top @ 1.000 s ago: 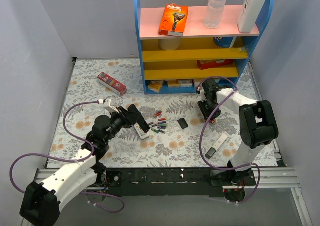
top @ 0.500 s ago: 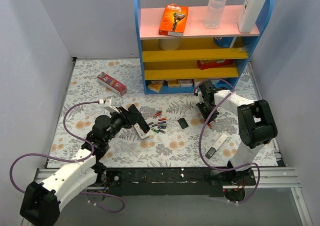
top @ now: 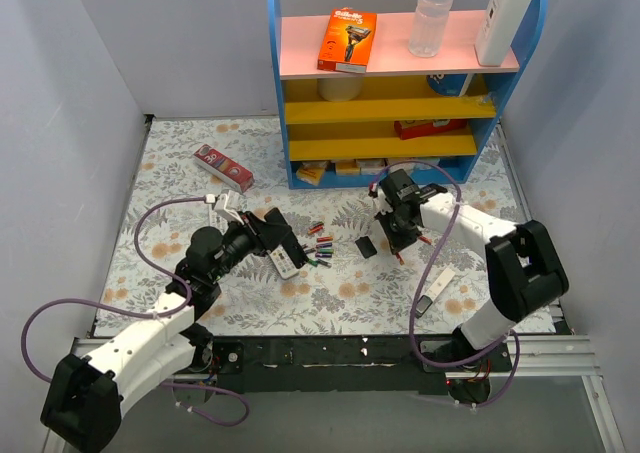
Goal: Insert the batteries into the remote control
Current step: Pick up the battery from the center of the board, then load the battery into the remote control.
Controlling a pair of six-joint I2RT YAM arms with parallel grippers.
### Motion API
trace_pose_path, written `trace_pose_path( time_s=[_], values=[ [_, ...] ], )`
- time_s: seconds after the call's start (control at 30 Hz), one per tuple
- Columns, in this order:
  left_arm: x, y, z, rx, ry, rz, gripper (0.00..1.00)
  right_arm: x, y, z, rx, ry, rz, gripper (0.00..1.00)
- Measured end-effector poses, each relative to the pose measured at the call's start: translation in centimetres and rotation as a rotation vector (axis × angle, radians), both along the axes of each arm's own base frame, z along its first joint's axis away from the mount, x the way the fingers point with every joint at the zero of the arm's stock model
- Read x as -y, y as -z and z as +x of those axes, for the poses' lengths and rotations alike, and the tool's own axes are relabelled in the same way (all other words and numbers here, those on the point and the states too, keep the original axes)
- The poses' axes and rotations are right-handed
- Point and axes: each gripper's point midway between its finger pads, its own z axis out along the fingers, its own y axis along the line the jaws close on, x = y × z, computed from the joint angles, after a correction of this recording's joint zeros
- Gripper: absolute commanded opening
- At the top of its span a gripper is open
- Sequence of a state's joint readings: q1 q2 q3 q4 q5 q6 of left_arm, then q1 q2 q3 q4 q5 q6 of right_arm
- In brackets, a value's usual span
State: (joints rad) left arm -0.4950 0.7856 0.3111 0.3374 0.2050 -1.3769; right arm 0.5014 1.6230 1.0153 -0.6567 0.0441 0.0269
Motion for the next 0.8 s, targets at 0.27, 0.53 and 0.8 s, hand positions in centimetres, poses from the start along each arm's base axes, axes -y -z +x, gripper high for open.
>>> trace_pose_path(
  time_s=[0.27, 0.53, 0.8],
  values=[
    [2.2, -1.6, -0.2, -0.013, 0.110, -0.070, 0.00, -7.8, -9.0, -0.5, 0.218, -0.077, 0.273, 0.01],
    [3.8, -3.3, 0.4, -0.052, 0.162, -0.160, 0.00, -14.9, -16.6, -4.3, 0.389, -0.165, 0.573, 0.01],
    [5.0, -3.7, 0.4, -0.102, 0.201, -0.212, 0.00, -19.0, -21.5, -8.1, 0.541, -0.237, 0.776, 0.01]
  ],
)
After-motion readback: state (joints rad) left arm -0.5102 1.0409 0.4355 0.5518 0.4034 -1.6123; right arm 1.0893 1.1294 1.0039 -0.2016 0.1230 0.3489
